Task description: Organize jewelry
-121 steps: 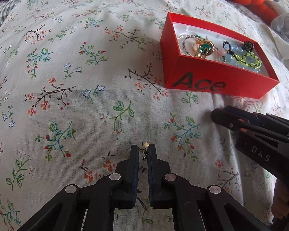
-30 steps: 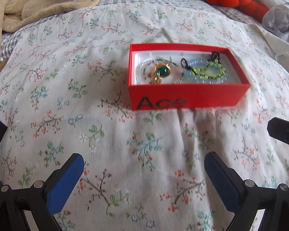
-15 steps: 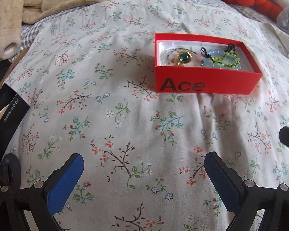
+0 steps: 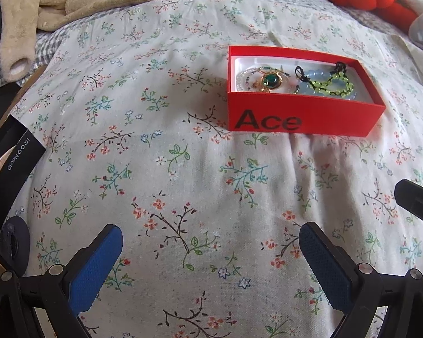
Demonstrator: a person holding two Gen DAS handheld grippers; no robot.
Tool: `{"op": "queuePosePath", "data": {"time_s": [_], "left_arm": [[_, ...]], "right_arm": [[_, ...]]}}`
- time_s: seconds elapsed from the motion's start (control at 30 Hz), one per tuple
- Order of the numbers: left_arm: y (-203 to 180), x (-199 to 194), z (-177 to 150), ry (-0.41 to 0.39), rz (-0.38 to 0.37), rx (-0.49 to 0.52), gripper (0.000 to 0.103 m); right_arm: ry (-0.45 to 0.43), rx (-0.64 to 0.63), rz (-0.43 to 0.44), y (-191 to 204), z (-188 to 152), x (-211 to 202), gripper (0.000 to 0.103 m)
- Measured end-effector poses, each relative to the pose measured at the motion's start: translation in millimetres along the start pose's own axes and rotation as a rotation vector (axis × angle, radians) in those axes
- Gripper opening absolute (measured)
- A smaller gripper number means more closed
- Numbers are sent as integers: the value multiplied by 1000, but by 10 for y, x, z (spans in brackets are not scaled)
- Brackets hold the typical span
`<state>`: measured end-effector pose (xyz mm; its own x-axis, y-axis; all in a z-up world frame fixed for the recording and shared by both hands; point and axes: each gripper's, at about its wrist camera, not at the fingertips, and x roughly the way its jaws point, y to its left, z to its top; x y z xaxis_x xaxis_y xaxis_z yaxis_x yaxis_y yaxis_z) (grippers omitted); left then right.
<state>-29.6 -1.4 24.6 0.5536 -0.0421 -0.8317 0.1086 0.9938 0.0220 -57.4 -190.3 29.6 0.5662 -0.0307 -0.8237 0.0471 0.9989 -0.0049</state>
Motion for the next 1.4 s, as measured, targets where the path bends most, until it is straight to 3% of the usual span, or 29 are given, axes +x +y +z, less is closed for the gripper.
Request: {"op": "queuePosePath", "data": {"time_s": [1.4], "left_arm": [[-3,69,-18,24,16,2,103]], "right_arm": [[26,1,-22,5,-35,80,103]]}}
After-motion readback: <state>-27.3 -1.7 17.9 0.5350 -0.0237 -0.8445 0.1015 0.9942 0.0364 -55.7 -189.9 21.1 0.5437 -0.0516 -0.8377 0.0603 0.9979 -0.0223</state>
